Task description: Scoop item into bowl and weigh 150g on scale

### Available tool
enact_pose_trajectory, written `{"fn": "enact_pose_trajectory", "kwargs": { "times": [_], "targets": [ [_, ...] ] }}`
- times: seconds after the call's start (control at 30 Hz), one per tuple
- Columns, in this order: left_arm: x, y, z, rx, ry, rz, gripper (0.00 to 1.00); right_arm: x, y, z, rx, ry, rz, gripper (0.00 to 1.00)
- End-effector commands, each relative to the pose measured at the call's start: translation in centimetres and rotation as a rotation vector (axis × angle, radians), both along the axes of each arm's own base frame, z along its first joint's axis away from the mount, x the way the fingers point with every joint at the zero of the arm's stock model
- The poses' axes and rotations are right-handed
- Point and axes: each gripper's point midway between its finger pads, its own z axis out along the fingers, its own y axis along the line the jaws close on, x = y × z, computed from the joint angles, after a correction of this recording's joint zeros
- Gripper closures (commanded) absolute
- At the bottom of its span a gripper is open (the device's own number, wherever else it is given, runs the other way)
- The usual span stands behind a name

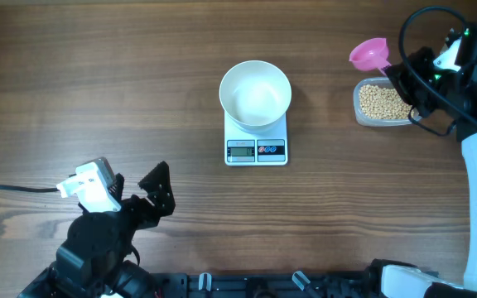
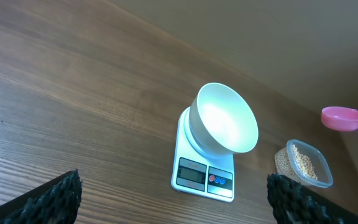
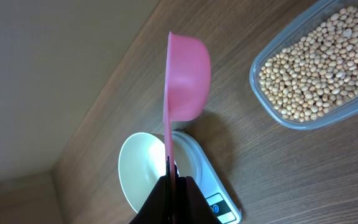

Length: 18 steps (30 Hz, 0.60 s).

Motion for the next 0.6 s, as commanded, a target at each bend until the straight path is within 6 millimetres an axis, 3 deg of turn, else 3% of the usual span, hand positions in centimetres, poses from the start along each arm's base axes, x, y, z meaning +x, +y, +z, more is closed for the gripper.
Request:
{"fn": "enact_pose_trajectory", "kwargs": {
  "times": [0.0, 0.57],
  "targets": [
    [0.17, 0.41, -0.18, 0.019, 0.001, 0.02, 0.0, -0.15, 0.24, 0.28, 0.022, -0.003, 0.002, 0.96],
    [0.17, 0.41, -0.18, 0.019, 0.001, 0.02, 0.0, -0.16, 0.19, 0.27, 0.029, 0.0, -0.008, 0.96]
  ]
}}
